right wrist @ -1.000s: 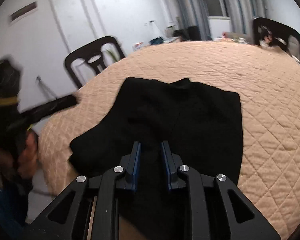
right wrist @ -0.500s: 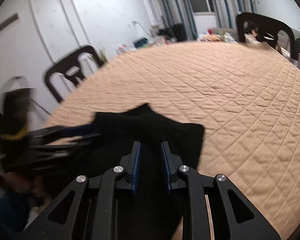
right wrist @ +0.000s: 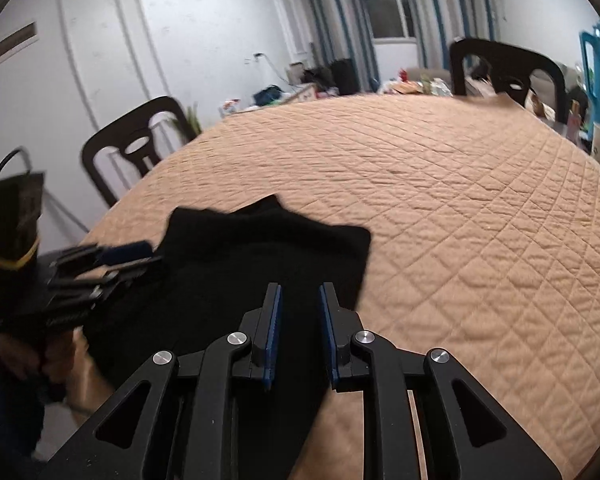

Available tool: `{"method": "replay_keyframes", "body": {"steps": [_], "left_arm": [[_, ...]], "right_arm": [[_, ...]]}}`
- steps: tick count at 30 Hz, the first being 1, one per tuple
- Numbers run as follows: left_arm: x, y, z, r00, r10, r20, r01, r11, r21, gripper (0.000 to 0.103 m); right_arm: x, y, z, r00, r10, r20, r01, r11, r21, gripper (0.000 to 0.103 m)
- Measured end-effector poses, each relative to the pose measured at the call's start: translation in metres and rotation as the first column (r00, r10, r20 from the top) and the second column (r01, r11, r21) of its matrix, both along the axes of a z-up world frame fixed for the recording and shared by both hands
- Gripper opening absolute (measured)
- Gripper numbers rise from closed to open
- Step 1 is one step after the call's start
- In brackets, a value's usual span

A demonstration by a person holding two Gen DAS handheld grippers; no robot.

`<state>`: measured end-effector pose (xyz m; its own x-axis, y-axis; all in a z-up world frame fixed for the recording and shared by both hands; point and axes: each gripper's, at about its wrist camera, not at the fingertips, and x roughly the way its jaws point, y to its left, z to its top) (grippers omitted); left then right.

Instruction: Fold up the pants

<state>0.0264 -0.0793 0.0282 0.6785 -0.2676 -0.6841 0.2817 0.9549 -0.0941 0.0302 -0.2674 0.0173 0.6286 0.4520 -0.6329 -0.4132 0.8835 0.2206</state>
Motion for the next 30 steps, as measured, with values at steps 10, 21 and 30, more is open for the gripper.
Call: {"method": "replay_keyframes", "body": {"steps": [10,21,30], "left_arm": [[-0.008,0.011,-0.012,0.999,0.047,-0.023,-0.047,0.999,-0.011,0.050],[-0.028,0.019,-0.016,0.997,0.071,-0.002,-0.071,0.997,-0.017,0.051],[-0.031,0.023,-0.017,0.997,0.081,-0.001,-0.081,0.996,-0.044,0.051]], "right_arm": [[-0.016,0.010,-0.021,1.000,0.024,0.008,-0.023,0.996,-0.081,0.021],[-0.038,0.001,-0.022,1.000,-0.006,0.022,0.007,0.999,-0.047,0.022],[-0.040,0.001,-0.020,1.000,-0.026,0.014,0.026,0.999,-0.025,0.022]]}}
